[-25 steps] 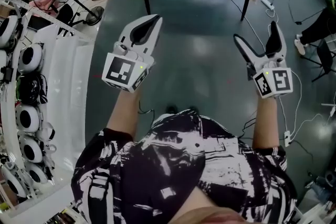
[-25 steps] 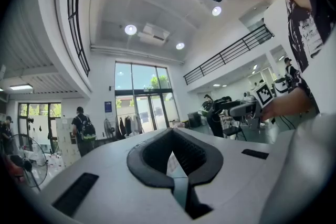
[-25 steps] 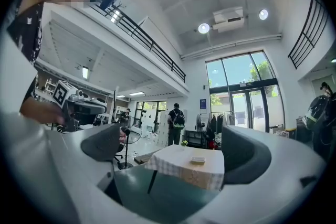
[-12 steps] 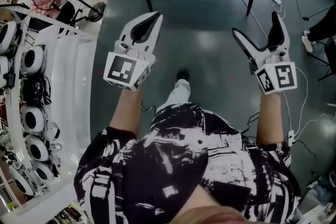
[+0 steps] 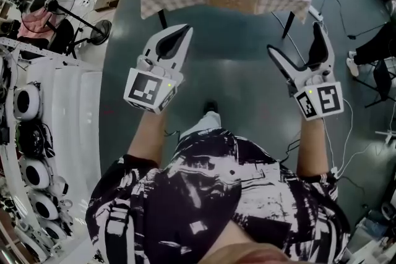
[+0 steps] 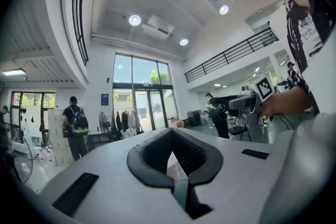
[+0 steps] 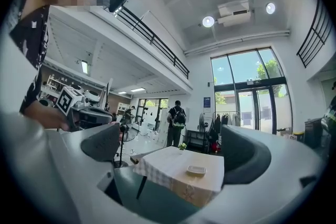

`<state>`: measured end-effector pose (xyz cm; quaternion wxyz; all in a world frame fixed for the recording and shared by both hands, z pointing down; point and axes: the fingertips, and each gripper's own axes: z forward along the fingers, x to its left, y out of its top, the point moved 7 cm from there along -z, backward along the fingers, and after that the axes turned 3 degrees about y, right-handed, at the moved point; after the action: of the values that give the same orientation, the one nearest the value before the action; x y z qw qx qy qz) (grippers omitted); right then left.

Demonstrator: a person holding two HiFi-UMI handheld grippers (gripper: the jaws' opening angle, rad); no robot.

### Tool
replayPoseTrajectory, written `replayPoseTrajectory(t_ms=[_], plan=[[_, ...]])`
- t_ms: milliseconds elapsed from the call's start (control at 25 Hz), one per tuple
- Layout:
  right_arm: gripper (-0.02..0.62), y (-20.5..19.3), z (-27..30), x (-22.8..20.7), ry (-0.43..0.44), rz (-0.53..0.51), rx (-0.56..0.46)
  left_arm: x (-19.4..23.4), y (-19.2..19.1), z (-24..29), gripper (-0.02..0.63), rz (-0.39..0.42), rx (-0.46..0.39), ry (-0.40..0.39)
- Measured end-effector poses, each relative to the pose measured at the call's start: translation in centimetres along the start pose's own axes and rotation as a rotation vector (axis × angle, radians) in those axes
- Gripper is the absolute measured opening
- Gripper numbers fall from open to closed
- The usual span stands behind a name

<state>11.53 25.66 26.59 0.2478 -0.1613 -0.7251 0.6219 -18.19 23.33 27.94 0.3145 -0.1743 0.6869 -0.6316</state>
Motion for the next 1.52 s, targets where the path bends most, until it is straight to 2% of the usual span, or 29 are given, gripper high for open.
replayPoseTrajectory(t_ms=[160, 320, 440, 560, 880, 1040, 1360, 1520], plan=[[0.575, 0.2, 8.5, -3.2, -0.001, -0.008, -0.024, 7.1, -0.6, 5.6, 0.0, 0.0, -0.003, -0.011], [0.575, -0.4, 14.2, -8.2, 0.005, -0.008, -0.038, 10.9, -1.0, 12.7, 0.0, 0.004, -0.005, -0.018], [0.575, -0.7, 16.9, -11.4, 0.004, -0.011, -0.025, 12.4, -1.1, 17.0, 0.0, -0.011, -0.007, -0.038], [0.574, -0.5, 18.6, -11.8, -0.005, -0.022, -0.013, 14.0, -1.4, 18.0, 0.0, -0.024, -0.012, -0.055], [0.575, -2.4, 24.2, -15.0, 0.035, -0.026, -0.065, 17.2, -2.7, 21.8, 0.0, 0.016, -0.008, -0.021], [0.574, -4.1, 28.1, -19.7, 0.057, -0.003, -0.078, 19.6, -2.7, 27.2, 0.0, 0.048, 0.015, -0.009], [0.572, -7.2, 32.6, -31.8, 0.117, 0.031, -0.039, 19.9, -1.7, 40.9, 0.0, 0.045, 0.03, -0.002], [0.572, -7.8, 36.0, -36.7, 0.144, 0.036, -0.042, 21.3, -1.9, 45.7, 0.0, 0.05, 0.051, 0.013]])
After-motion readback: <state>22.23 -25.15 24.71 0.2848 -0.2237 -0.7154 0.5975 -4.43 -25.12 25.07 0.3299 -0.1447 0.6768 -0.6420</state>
